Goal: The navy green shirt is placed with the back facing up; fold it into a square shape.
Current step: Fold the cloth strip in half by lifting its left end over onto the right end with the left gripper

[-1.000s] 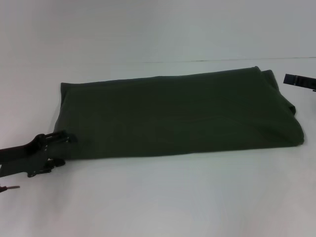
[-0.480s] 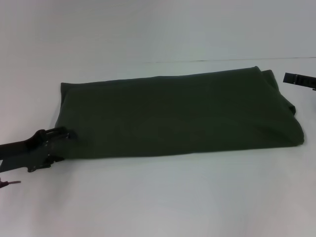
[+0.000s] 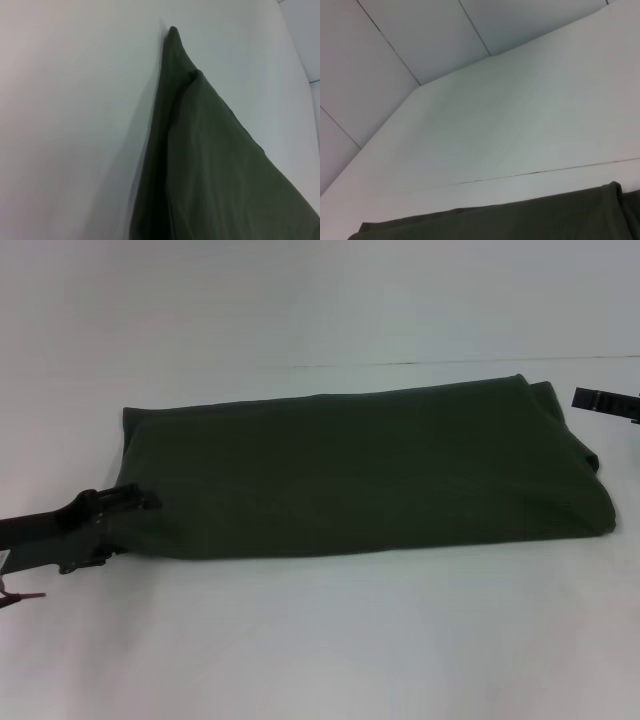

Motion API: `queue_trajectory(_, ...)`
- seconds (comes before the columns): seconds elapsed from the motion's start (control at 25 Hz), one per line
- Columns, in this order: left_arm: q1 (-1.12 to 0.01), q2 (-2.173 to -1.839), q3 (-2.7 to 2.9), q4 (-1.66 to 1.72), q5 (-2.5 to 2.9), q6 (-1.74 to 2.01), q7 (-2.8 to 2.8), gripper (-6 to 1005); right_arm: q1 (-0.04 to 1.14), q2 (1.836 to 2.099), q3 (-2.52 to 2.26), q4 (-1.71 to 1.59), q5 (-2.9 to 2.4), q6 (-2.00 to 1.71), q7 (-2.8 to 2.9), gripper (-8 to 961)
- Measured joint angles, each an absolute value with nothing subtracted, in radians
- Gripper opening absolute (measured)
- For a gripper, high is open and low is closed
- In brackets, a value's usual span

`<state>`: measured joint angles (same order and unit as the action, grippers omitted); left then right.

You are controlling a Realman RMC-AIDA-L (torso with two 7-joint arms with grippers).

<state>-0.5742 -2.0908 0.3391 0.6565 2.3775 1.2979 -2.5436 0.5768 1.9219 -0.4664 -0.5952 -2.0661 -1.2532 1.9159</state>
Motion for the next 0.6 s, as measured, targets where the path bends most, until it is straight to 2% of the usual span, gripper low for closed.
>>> queue_trajectory(0.6, -0.578, -2.086, 0.345, 0.654, 2.385, 1.298, -2.496, 859, 0.577, 1.922, -0.466, -0.595, -2.066, -1.253, 1.916, 687)
